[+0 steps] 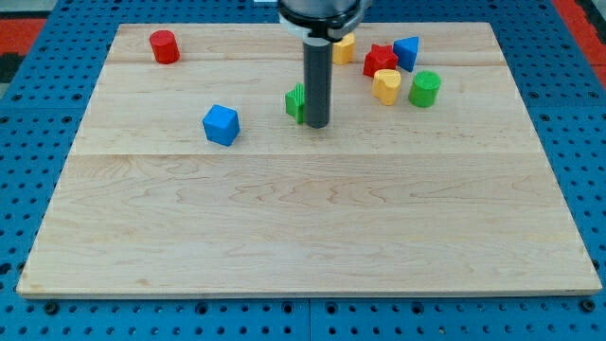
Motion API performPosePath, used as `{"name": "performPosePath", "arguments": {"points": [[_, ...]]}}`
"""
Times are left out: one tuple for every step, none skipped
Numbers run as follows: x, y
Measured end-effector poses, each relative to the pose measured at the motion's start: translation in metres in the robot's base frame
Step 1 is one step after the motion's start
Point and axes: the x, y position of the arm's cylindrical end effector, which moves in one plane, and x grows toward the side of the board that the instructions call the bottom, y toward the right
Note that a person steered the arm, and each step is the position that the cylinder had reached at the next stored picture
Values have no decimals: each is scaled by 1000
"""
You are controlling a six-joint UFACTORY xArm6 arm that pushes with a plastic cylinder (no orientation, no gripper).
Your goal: Slide the green star to the left of the yellow hexagon
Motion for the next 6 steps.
{"name": "performPosePath", "arguments": {"points": [[18,21],[16,-19],[-25,-20],[-61,-31],[-66,-39],[-83,-45]]}}
